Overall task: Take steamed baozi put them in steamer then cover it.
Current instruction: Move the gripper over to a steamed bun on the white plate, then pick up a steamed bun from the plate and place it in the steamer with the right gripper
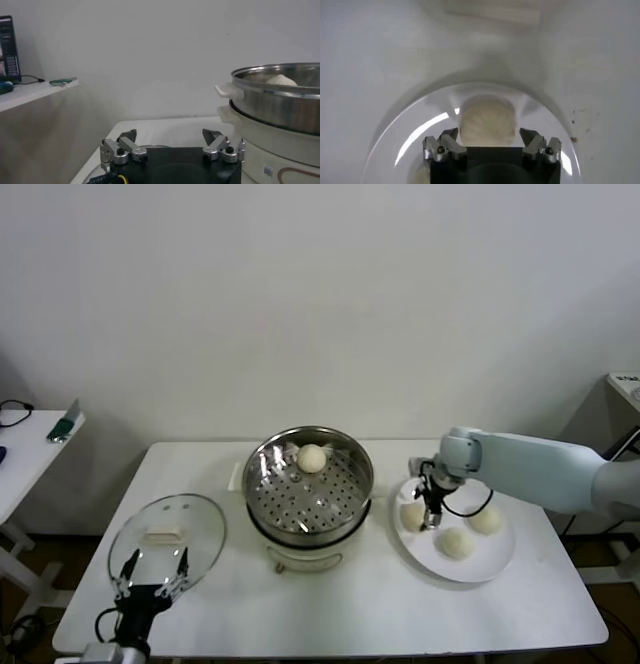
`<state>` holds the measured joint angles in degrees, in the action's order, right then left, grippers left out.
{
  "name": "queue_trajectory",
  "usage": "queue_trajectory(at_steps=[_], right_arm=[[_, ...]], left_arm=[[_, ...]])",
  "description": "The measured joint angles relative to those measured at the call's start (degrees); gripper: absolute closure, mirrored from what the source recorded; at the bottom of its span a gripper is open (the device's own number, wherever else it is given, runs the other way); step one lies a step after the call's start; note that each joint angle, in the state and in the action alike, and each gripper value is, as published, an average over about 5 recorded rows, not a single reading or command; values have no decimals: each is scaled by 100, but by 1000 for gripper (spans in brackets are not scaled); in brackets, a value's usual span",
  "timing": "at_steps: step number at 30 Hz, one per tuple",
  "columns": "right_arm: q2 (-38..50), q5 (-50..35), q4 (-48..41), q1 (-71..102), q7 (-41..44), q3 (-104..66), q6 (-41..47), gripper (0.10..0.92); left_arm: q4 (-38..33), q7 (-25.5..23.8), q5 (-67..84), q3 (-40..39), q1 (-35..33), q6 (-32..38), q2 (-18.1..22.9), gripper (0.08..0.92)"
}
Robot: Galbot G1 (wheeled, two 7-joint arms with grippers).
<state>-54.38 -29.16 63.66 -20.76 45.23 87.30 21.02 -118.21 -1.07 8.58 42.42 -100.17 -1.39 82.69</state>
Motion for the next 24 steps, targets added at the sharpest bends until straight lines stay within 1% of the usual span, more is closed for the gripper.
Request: queue_trajectory(at_steps=[4,7,12,17,20,24], right_arm=[[11,27,-13,12,35,-32,-13,351],[47,20,16,-27,93,-35,-35,387],[118,-67,145,-343,245,88,-120,397],[113,-275,324,-1158,531,489,-289,397],[67,-499,470,-1818,724,780,-361,397],[-67,-1000,765,-2703,863,1032,-339,397]], left_arm=[[-7,5,0,2,-5,-8,-4,177],[-22,7,0,4,-14,-14,-6,177],[-58,8,-2,2,-25,-23,-5,177],[-89,8,-11,-14,-24,-30,-12,177],[-109,9,-12,-18,-29,-34,-30,177],[-139,9,-9,-16,-42,-42,-71,177]])
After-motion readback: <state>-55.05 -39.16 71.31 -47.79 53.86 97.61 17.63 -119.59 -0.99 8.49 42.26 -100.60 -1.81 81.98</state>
